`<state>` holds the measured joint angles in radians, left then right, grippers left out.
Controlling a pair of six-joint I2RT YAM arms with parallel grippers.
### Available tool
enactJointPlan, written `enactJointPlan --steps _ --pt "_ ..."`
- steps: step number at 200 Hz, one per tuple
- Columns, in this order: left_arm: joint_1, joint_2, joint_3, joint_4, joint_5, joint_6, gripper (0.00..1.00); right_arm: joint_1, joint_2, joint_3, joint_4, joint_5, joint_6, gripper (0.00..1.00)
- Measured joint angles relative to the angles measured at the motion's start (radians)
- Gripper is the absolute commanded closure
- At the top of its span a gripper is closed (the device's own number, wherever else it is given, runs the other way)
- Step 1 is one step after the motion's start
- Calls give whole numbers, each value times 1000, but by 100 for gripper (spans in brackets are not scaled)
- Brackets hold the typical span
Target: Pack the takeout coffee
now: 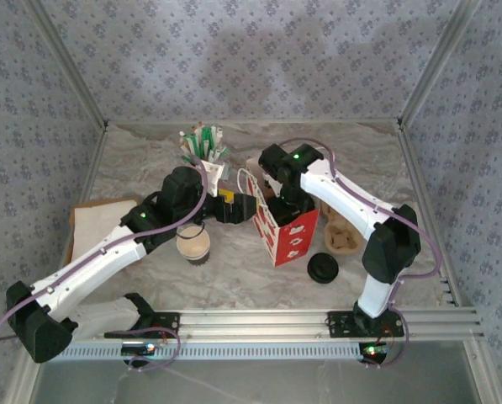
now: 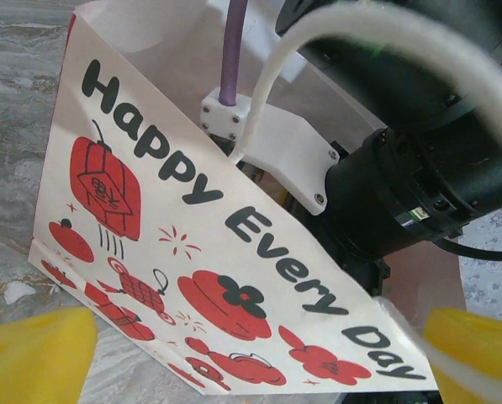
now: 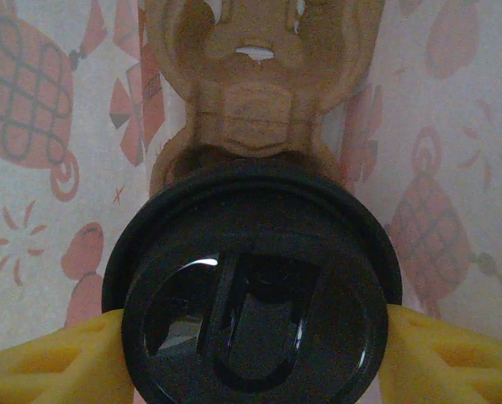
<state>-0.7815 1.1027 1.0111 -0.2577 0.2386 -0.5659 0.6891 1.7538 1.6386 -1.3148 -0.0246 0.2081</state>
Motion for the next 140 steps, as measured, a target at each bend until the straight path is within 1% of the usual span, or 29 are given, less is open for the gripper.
enactJointPlan --steps 140 --pt "0 5 0 1 0 0 1 -3 0 -39 41 -15 0 32"
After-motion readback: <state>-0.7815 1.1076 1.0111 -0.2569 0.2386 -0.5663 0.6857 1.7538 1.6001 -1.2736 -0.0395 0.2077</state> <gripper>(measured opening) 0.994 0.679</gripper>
